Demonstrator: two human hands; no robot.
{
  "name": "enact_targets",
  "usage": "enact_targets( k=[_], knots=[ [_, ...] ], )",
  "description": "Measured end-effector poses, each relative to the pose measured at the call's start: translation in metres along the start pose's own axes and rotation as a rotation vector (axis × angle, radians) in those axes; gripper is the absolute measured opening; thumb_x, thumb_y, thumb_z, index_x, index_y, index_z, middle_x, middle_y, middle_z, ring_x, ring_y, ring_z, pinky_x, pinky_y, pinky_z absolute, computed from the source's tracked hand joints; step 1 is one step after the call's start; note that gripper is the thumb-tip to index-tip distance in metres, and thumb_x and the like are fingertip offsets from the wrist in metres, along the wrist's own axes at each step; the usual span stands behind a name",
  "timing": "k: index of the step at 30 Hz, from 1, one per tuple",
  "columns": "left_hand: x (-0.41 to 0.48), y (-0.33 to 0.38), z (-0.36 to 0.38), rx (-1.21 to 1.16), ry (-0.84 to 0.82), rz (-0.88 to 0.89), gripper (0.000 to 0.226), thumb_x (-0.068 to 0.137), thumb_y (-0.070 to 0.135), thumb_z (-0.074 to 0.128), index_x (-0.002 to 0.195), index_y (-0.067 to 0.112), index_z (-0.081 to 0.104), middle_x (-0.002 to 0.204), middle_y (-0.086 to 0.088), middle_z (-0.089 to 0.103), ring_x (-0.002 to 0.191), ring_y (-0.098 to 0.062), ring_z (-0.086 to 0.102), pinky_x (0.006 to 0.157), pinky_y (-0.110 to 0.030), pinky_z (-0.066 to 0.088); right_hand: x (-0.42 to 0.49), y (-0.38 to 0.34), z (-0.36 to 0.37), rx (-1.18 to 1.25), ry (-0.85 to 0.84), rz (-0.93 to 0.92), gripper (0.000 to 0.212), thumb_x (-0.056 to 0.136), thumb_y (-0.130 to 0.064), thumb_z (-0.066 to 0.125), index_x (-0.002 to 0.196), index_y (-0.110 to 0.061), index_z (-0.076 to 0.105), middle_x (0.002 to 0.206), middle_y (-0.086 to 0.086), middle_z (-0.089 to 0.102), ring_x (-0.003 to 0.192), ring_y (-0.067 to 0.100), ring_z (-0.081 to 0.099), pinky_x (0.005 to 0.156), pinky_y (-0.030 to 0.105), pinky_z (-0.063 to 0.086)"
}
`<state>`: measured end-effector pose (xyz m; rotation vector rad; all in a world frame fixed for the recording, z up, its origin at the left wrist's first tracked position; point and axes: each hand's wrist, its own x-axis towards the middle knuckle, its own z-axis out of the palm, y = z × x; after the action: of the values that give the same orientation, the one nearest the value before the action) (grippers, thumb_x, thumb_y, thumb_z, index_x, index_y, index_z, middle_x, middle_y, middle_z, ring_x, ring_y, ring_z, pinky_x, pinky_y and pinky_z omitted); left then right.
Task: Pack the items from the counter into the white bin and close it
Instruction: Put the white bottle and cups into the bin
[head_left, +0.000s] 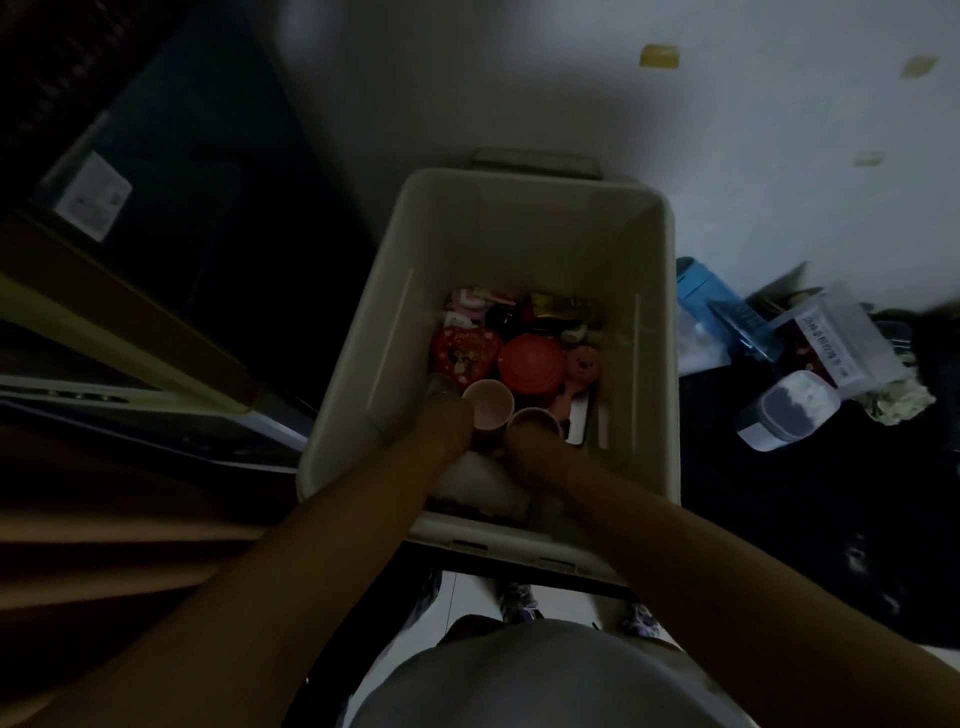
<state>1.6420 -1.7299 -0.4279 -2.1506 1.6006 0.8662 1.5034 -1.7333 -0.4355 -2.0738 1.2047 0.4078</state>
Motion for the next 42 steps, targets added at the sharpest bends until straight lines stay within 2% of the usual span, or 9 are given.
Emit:
enact_targets(
  k=[9, 15, 20, 25, 29, 33, 36, 38, 42],
  knots=[
    [-0.001, -0.008, -0.001, -0.015, 0.035, 0.064, 0.052, 0.097, 0.03, 0.057, 0.138, 0.002, 0.045, 0.139, -0.016, 0.049, 0.124, -0.029, 0.051, 0.101, -0.035, 0.042, 0.003, 0.0, -0.006, 0.135, -0.019, 0.005, 0.036, 0.097, -0.018, 0.054, 0.131, -0.006, 0.058, 0.134, 0.015, 0.058, 0.122, 0.03, 0.052, 0.106, 0.036, 0.04],
    [-0.004, -0.005, 0.001, 0.034, 0.023, 0.04, 0.059, 0.094, 0.041, 0.059, 0.138, 0.005, 0.045, 0.14, -0.013, 0.049, 0.122, -0.026, 0.052, 0.098, -0.033, 0.043, -0.003, -0.003, -0.01, 0.132, -0.046, 0.009, 0.043, 0.097, -0.016, 0.054, 0.138, -0.005, 0.048, 0.137, 0.014, 0.054, 0.123, 0.028, 0.053, 0.102, 0.035, 0.044],
    [-0.008, -0.002, -0.001, -0.005, -0.04, -0.008, 0.065, 0.089, 0.043, 0.063, 0.14, 0.008, 0.044, 0.141, -0.014, 0.046, 0.119, -0.026, 0.053, 0.098, -0.036, 0.047, -0.012, -0.008, -0.009, -0.054, -0.102, -0.064, 0.056, 0.093, -0.017, 0.056, 0.146, -0.01, 0.039, 0.143, 0.013, 0.048, 0.126, 0.03, 0.049, 0.107, 0.04, 0.041],
    [-0.018, 0.0, -0.007, 0.014, -0.116, 0.015, 0.078, 0.09, 0.055, 0.055, 0.148, 0.006, 0.034, 0.148, -0.017, 0.037, 0.123, -0.029, 0.05, 0.103, -0.036, 0.043, -0.022, -0.011, -0.02, -0.034, -0.125, -0.108, 0.045, 0.093, -0.016, 0.056, 0.137, -0.008, 0.05, 0.131, 0.013, 0.057, 0.116, 0.03, 0.057, 0.099, 0.042, 0.048],
    [-0.036, 0.007, -0.012, -0.012, -0.179, 0.121, 0.06, 0.097, 0.042, 0.049, 0.146, 0.01, 0.038, 0.151, -0.018, 0.034, 0.127, -0.03, 0.047, 0.104, -0.034, 0.039, -0.035, -0.01, -0.034, 0.017, -0.062, -0.091, 0.041, 0.093, -0.02, 0.057, 0.132, -0.005, 0.053, 0.128, 0.014, 0.06, 0.113, 0.028, 0.059, 0.094, 0.038, 0.049],
    [-0.058, 0.013, -0.028, -0.105, -0.047, 0.305, 0.055, 0.094, 0.046, 0.051, 0.142, 0.021, 0.043, 0.145, -0.016, 0.043, 0.125, -0.035, 0.05, 0.1, -0.037, 0.043, -0.06, -0.013, -0.054, 0.107, 0.052, -0.108, 0.042, 0.095, -0.019, 0.056, 0.135, -0.007, 0.051, 0.131, 0.013, 0.059, 0.119, 0.029, 0.056, 0.099, 0.034, 0.045],
    [-0.07, 0.021, -0.046, -0.123, 0.022, 0.363, 0.036, 0.091, 0.042, 0.052, 0.119, 0.02, 0.06, 0.119, -0.006, 0.063, 0.101, -0.023, 0.062, 0.088, -0.037, 0.052, -0.081, -0.012, -0.074, 0.144, 0.134, -0.116, 0.042, 0.093, -0.017, 0.057, 0.134, -0.01, 0.053, 0.13, 0.012, 0.059, 0.121, 0.028, 0.055, 0.1, 0.034, 0.043],
    [-0.077, 0.026, -0.058, -0.125, 0.079, 0.371, 0.037, 0.088, 0.046, 0.046, 0.113, 0.026, 0.062, 0.116, -0.002, 0.066, 0.096, -0.02, 0.063, 0.086, -0.04, 0.053, -0.093, -0.012, -0.089, 0.149, 0.187, -0.164, 0.039, 0.093, -0.016, 0.058, 0.131, -0.009, 0.055, 0.128, 0.012, 0.06, 0.118, 0.027, 0.057, 0.1, 0.035, 0.046],
    [-0.095, 0.044, -0.084, -0.178, 0.203, 0.508, 0.064, 0.072, 0.067, 0.029, 0.122, 0.038, 0.056, 0.12, 0.001, 0.066, 0.102, -0.019, 0.063, 0.089, -0.041, 0.053, -0.109, -0.008, -0.121, 0.091, 0.255, -0.281, 0.026, 0.098, -0.014, 0.05, 0.119, -0.014, 0.065, 0.116, -0.001, 0.065, 0.101, 0.011, 0.061, 0.079, 0.008, 0.04]
  ],
)
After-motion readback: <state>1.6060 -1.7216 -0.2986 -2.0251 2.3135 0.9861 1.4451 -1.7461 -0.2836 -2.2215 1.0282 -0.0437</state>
